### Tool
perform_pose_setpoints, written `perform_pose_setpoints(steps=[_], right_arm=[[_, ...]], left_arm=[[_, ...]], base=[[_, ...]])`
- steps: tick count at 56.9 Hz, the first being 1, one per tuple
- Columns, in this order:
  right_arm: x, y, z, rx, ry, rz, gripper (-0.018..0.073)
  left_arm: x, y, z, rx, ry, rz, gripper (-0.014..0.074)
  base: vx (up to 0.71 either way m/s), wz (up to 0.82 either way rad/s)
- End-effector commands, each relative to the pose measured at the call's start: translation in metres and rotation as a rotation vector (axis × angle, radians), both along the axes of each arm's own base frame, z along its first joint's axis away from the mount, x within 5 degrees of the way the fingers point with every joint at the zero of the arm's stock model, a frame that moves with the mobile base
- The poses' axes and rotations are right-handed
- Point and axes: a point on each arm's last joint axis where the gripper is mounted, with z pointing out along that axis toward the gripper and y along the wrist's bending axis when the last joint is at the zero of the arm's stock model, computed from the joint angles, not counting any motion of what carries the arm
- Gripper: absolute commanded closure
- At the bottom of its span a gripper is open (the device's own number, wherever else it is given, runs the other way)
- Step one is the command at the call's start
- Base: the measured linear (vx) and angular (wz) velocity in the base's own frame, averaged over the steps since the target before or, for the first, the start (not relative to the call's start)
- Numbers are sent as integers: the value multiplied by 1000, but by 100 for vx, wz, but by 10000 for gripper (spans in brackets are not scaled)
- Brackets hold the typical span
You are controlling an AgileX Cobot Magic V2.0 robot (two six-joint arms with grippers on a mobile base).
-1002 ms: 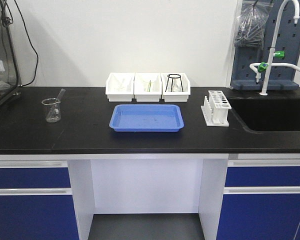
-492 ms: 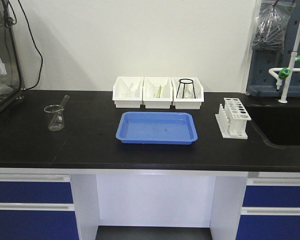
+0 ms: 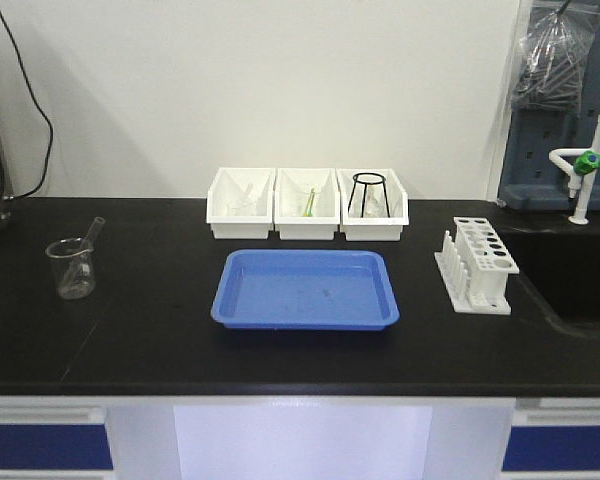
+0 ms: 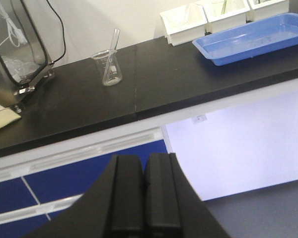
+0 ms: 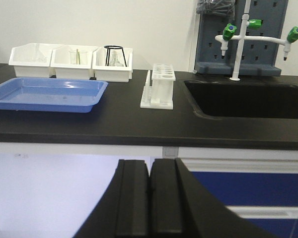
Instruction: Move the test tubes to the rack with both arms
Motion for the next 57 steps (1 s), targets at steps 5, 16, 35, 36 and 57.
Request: perform_pose_setpoints(steps=[5,16,35,36,57], right_arm=[[0,-1,4,-15,-72,-11,566],[0,-1,4,-15,-72,-11,566],[0,-1,4,-15,-72,-11,566],[0,-1,4,-15,-72,-11,566],[0,-1,4,-15,-72,-11,566]], left_arm=[[0,0,-1,-14,-73,6,617],[0,0,-1,-14,-73,6,617],[0,0,-1,-14,-73,6,617],[0,0,-1,-14,-73,6,617],[0,0,-1,-14,-73,6,617]], base=[[37,-2],[39,-2],[37,-1],[36,1],[34,5]])
